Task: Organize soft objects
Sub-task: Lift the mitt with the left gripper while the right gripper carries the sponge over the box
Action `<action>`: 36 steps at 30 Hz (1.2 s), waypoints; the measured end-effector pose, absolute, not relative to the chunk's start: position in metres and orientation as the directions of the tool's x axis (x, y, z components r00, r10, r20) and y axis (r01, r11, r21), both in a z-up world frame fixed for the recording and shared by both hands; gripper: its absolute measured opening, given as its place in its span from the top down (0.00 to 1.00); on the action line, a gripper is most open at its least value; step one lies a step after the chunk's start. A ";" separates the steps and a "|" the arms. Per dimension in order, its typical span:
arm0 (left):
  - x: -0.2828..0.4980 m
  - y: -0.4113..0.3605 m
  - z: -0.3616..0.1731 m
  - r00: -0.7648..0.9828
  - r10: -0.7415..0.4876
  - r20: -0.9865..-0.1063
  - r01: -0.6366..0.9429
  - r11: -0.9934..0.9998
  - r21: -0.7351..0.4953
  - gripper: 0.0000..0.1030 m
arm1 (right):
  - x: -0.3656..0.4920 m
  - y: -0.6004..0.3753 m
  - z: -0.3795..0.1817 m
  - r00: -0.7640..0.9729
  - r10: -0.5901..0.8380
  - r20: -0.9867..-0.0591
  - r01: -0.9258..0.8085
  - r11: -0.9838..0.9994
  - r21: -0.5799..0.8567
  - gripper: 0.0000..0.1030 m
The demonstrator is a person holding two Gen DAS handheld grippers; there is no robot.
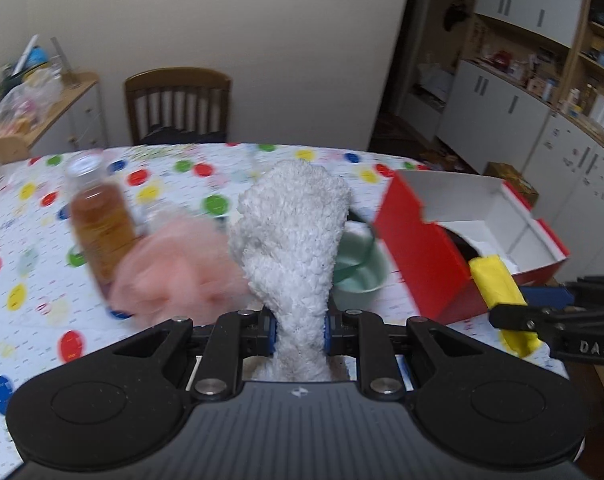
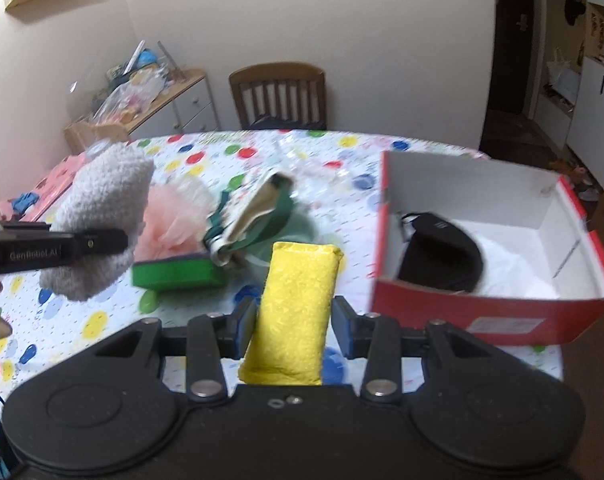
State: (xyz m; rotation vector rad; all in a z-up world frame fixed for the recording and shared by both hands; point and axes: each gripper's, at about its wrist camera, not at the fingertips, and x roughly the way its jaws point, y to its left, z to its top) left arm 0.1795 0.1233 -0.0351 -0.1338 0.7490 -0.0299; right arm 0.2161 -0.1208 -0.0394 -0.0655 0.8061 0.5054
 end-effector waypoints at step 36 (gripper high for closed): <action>0.370 -0.118 -0.058 0.641 -0.199 -0.741 0.225 0.972 -0.067 0.81 | 0.349 -0.283 -0.065 0.639 0.238 -0.731 -0.360 0.933 -0.011 0.62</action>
